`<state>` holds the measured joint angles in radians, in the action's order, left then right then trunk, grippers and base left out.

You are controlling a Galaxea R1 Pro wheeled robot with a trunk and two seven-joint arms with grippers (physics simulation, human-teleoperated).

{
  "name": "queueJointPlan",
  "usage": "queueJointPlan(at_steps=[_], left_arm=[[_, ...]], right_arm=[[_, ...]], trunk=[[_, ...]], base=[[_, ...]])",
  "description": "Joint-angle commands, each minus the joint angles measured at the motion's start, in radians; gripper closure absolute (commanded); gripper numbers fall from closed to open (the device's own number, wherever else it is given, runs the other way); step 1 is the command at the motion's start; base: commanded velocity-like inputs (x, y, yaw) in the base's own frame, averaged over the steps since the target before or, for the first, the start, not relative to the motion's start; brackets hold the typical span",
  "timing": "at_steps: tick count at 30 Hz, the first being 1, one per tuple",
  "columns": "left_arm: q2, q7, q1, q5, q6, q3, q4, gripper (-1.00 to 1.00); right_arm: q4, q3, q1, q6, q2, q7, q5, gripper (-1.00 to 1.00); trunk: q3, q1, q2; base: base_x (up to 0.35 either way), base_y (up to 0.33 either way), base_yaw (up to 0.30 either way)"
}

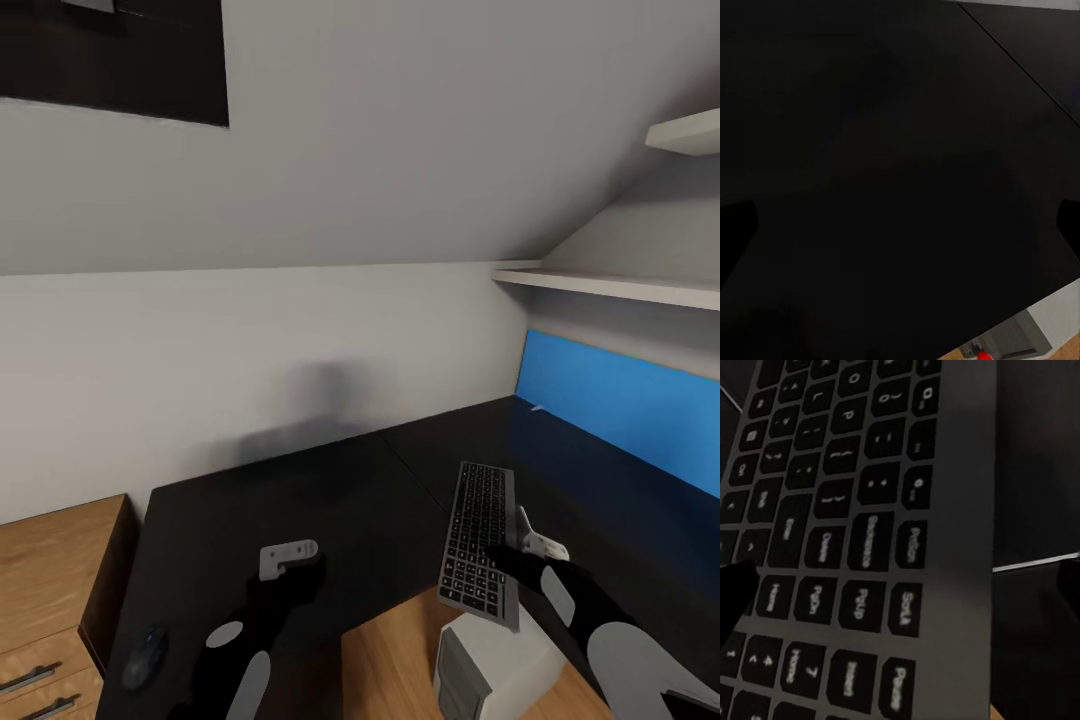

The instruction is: In the bedroom, organize the workspace by keeping the computer under the desk, ensuring the monitor is on the desk, placing the keyboard on the desk next to the monitor, placing the mouse on the desk next to the keyboard, moving the folder from the swivel chair onto the desk next to the mouse, stacking the notebook on top of the folder with the pen on top of the notebook, and positioning the swivel chair next to the desk.

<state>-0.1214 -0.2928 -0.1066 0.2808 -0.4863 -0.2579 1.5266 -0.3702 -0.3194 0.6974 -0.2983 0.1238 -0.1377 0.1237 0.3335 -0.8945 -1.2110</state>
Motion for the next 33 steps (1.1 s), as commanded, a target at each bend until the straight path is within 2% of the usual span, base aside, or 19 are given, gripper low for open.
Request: queueJointPlan(at_steps=[1, 12, 17, 22, 26, 28, 29, 33], left_arm=[[0.000, -0.009, -0.001, 0.011, -0.003, -0.001, 0.001, -1.00], [0.000, -0.009, -0.001, 0.011, -0.003, -0.001, 0.001, -1.00], [0.000, -0.009, -0.001, 0.011, -0.003, -0.001, 0.001, -1.00], [0.000, -0.009, -0.001, 0.010, -0.003, -0.001, 0.001, -1.00], [0.000, -0.009, -0.001, 0.010, -0.003, -0.001, 0.001, -1.00], [0.000, -0.009, -0.001, 0.009, -0.003, -0.001, 0.001, -1.00], [0.000, -0.009, -0.001, 0.009, -0.003, -0.001, 0.001, -1.00], [0.000, -0.009, -0.001, 0.009, -0.002, -0.001, 0.001, -1.00]], right_arm=[[-0.002, -0.006, 0.001, -0.006, 0.000, -0.003, 0.006, -1.00], [-0.067, -0.007, -0.001, -0.003, 0.000, 0.001, 0.005, -1.00], [-0.174, -0.007, -0.008, -0.003, -0.015, 0.006, 0.002, -1.00], [-0.289, -0.008, -0.042, -0.003, -0.053, 0.023, -0.003, -1.00], [-0.409, -0.005, -0.109, -0.003, -0.092, 0.105, -0.011, -1.00], [-0.473, 0.000, -0.145, -0.003, -0.123, 0.176, -0.024, -1.00], [-0.536, 0.016, -0.176, -0.002, -0.166, 0.268, -0.063, -1.00], [-0.562, 0.025, -0.190, -0.001, -0.188, 0.309, -0.103, -1.00]], trunk=[[0.001, 0.000, -0.001], [0.001, 0.000, -0.001], [0.001, 0.000, -0.001], [0.001, 0.000, -0.001], [0.001, 0.000, -0.001], [0.001, 0.000, -0.001], [0.001, 0.000, -0.001], [0.001, 0.000, -0.001]], base=[[0.000, 0.000, 0.000], [0.000, 0.000, 0.000], [0.000, 0.000, 0.000], [0.000, 0.000, 0.000], [0.000, 0.000, 0.000], [0.000, 0.000, 0.000], [0.000, 0.000, 0.000], [0.000, 0.000, 0.000]])
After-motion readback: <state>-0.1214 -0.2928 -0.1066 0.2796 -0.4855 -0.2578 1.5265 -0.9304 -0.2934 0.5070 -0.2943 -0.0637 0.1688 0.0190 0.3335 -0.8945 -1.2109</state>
